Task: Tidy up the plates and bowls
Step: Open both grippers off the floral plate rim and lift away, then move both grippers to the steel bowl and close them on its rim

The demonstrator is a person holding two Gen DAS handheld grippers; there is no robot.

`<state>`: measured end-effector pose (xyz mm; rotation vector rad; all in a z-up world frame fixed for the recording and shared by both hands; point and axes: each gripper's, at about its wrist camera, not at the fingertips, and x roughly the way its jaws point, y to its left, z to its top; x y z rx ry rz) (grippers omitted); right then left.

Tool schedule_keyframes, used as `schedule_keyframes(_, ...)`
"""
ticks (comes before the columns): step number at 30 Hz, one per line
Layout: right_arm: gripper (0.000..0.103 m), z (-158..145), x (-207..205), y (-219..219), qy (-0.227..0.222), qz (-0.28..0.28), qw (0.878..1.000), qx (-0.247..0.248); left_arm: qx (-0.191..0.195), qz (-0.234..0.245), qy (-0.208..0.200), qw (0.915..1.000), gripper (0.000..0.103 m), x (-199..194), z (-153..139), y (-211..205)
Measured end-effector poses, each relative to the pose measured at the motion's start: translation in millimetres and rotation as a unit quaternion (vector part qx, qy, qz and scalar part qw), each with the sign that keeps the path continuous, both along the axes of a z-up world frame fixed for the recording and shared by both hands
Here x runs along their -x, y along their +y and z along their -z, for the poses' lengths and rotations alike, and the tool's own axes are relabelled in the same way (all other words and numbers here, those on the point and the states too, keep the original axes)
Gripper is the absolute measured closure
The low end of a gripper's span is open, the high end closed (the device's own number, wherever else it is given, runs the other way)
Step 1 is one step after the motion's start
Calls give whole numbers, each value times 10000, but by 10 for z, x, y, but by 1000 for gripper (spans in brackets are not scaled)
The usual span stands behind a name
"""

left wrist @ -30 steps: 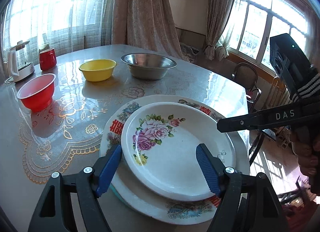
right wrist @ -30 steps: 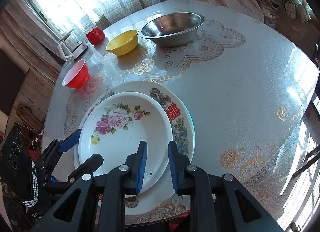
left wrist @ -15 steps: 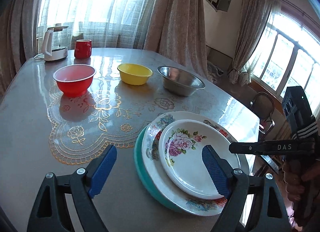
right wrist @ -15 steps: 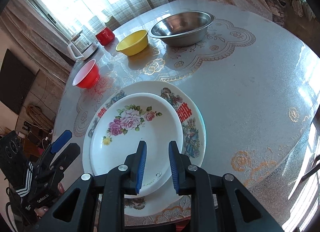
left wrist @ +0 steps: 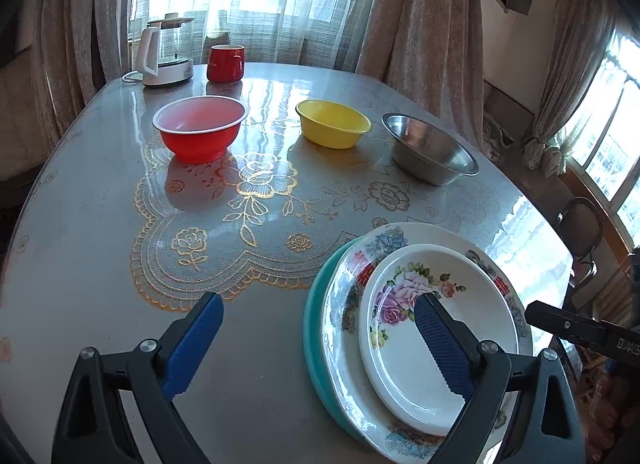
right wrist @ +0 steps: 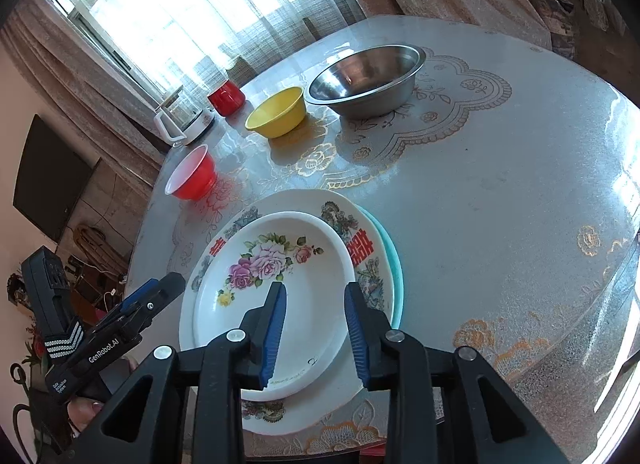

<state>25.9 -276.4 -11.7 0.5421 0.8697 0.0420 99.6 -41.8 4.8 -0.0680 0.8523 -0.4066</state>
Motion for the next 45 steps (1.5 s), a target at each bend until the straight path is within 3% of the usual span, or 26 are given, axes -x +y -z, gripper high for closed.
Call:
schedule_keyframes(8,71,39,8,-270,-74,385,9991,-173,-250,-239,63,9994,6,-85,-55,-114)
schedule_keyframes(15,63,88,-94,-529,-208,724,9971,117,-439,-358,155,9983,6,-186,-86,-266)
schedule_keyframes(20,63,199,-298,-754,-141,860,9955,364,-554,-395,187,9975,6,-302,-137,-383)
schedule_keyframes(28,62,288,-625,-1070,-50,993,9945,327,-707,-260,314,9967,6,-564,-169,-636)
schedule_keyframes(31,55,296,-767,-1150,-29,1013,9943,342,-740,-222,375,9963,6,-686,-187,-729)
schedule_keyframes(35,45,267,-973,-1234,-142,1094,9933,340,-693,-190,459,9964,6,-848,-223,-823)
schedule_keyframes(41,45,161,-1416,-1347,-437,1128,9924,246,-579,-240,616,9961,6,-1089,-257,-956)
schedule_keyframes(45,45,136,-1698,-1381,-455,1100,9924,302,-831,-179,479,9952,6,-1201,-274,-1098)
